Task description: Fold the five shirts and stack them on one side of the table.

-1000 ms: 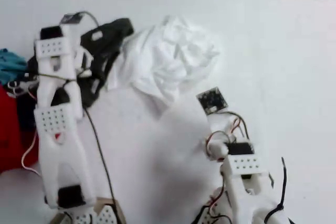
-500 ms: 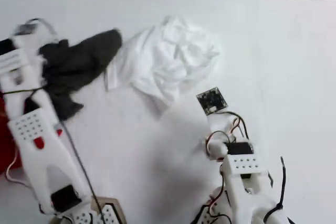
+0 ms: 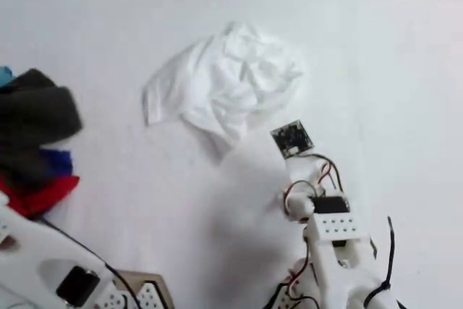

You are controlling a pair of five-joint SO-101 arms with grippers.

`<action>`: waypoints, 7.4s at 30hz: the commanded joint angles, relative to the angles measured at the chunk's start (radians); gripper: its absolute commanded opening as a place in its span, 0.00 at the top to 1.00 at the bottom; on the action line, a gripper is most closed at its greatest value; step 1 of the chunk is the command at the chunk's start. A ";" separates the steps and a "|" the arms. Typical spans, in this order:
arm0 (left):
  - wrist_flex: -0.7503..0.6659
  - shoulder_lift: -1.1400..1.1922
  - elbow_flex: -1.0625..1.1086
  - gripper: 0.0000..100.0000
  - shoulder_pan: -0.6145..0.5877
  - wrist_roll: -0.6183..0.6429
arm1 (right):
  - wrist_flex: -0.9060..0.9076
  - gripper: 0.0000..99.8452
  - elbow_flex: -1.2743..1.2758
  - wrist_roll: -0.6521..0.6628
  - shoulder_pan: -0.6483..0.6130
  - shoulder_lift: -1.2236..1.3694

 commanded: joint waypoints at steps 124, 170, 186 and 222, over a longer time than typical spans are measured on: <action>0.015 -0.712 0.915 0.98 0.783 -0.021 | 0.825 0.73 -2.470 -0.233 -0.050 1.684; -0.331 -1.235 1.653 0.98 0.594 -0.038 | 1.069 0.98 -3.069 0.012 -0.197 1.761; -0.227 -1.224 1.600 0.98 0.747 -0.095 | 1.067 0.98 -2.058 -0.101 0.033 0.808; -0.542 -0.913 1.557 0.68 1.071 0.121 | 0.363 0.81 -0.457 -0.106 0.208 0.159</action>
